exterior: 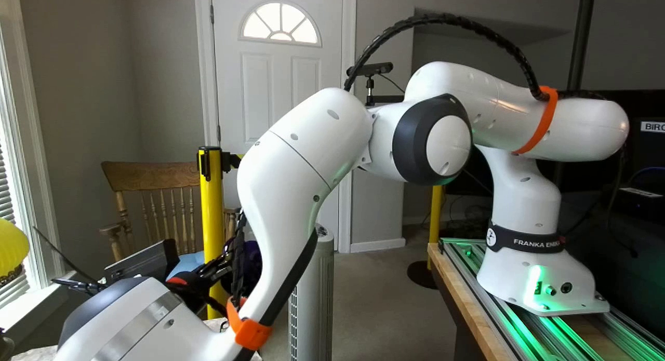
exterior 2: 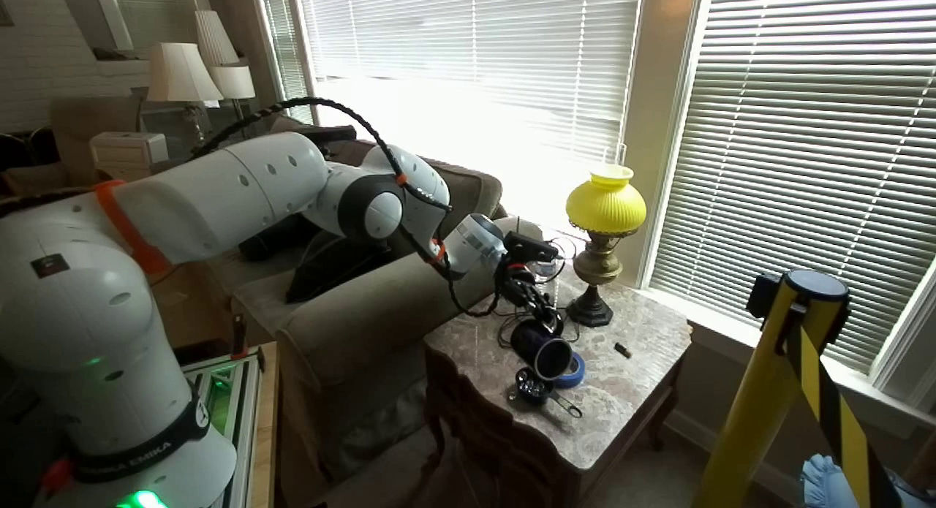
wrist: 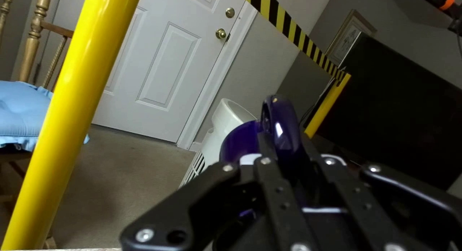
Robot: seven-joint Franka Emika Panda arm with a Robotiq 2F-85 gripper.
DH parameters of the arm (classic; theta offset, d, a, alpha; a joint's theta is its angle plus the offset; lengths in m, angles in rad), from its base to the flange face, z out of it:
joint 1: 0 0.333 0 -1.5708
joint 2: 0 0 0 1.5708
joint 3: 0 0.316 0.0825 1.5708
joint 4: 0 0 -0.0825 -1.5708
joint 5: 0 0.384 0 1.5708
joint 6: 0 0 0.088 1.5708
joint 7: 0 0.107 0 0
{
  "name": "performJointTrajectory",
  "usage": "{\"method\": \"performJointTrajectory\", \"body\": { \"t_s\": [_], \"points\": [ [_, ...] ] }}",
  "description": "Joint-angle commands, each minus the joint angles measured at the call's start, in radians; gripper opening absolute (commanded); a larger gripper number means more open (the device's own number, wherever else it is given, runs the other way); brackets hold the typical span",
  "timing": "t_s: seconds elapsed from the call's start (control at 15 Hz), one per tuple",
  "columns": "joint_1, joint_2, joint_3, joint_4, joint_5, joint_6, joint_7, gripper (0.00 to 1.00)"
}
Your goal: Empty the contents of the black mug into the measuring cup and place the mug back
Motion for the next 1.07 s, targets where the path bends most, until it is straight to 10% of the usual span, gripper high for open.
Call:
{"method": "performJointTrajectory", "body": {
  "t_s": [0.0, 1.0],
  "points": [
    [0.029, 0.068, -0.039, 0.104, -0.029, -0.037, -0.009, 0.05],
    [0.062, 0.128, -0.117, 0.148, -0.065, -0.071, -0.029, 0.05]
  ]
}}
